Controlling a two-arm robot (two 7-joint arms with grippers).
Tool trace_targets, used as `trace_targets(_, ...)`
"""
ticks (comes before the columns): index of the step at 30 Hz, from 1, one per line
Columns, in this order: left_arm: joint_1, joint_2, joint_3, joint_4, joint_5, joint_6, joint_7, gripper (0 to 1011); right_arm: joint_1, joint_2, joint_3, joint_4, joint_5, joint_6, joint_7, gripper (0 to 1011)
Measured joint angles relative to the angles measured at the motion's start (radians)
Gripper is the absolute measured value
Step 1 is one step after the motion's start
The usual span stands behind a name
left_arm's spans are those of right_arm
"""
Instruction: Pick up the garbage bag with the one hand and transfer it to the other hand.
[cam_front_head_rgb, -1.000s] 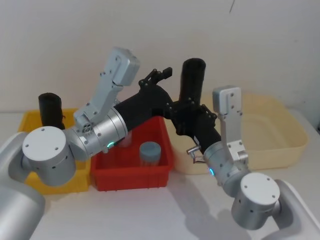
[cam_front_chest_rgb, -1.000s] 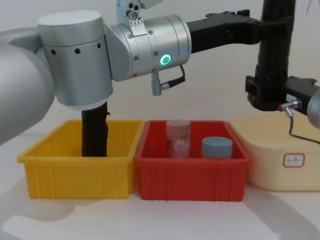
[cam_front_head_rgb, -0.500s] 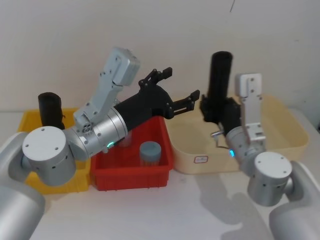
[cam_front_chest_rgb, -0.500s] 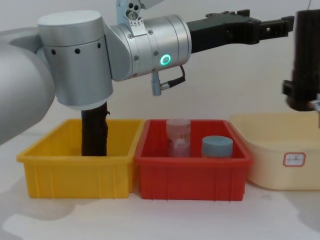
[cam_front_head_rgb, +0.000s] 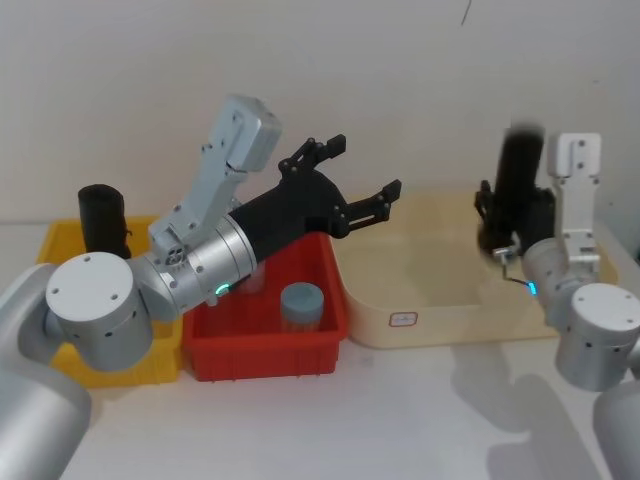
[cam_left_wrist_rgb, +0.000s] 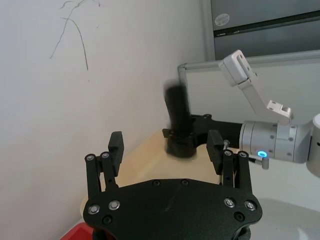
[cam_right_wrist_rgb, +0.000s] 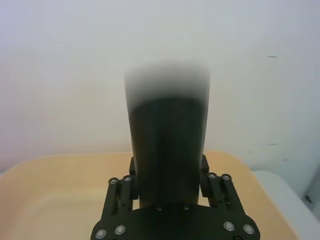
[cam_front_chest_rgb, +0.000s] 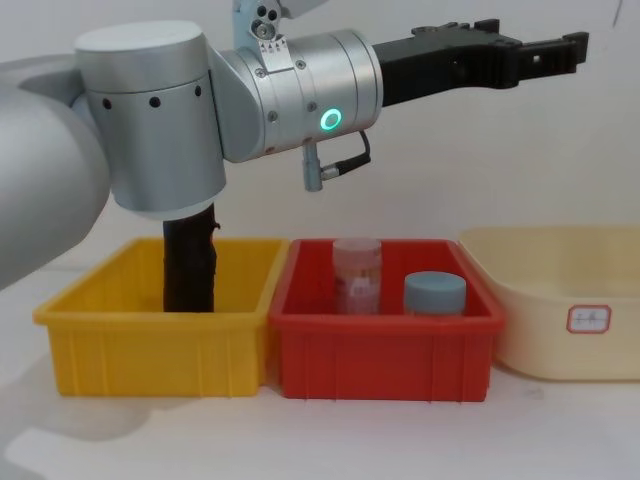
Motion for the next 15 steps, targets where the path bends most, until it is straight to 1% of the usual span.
trace_targets(4,0.0,0.0,0.0,0.0,0.0,0.0,0.0,1000,0.0,0.016,0.009,0.001,-0.012,0.015,-0.005,746)
trace_targets(7,0.0,0.0,0.0,0.0,0.0,0.0,0.0,1000,-0.003,0.028,0.009,-0.006,-0.026,0.025,-0.006,818)
trace_targets(9,0.0,0.0,0.0,0.0,0.0,0.0,0.0,1000,-0.006,0.033,0.007,-0.012,-0.033,0.029,-0.005,852)
trace_targets(10,0.0,0.001,0.0,0.0,0.0,0.0,0.001,1000,-0.011,0.04,0.003,-0.02,-0.042,0.034,-0.004,900)
trace_targets(13,0.002,0.002,0.0,-0.004,0.001,0.0,0.005,1000,-0.021,0.05,-0.007,-0.043,-0.056,0.041,0.004,979)
trace_targets(15,0.008,0.006,0.0,-0.014,0.003,0.0,0.015,1000,-0.028,0.055,-0.013,-0.058,-0.063,0.045,0.011,1000)
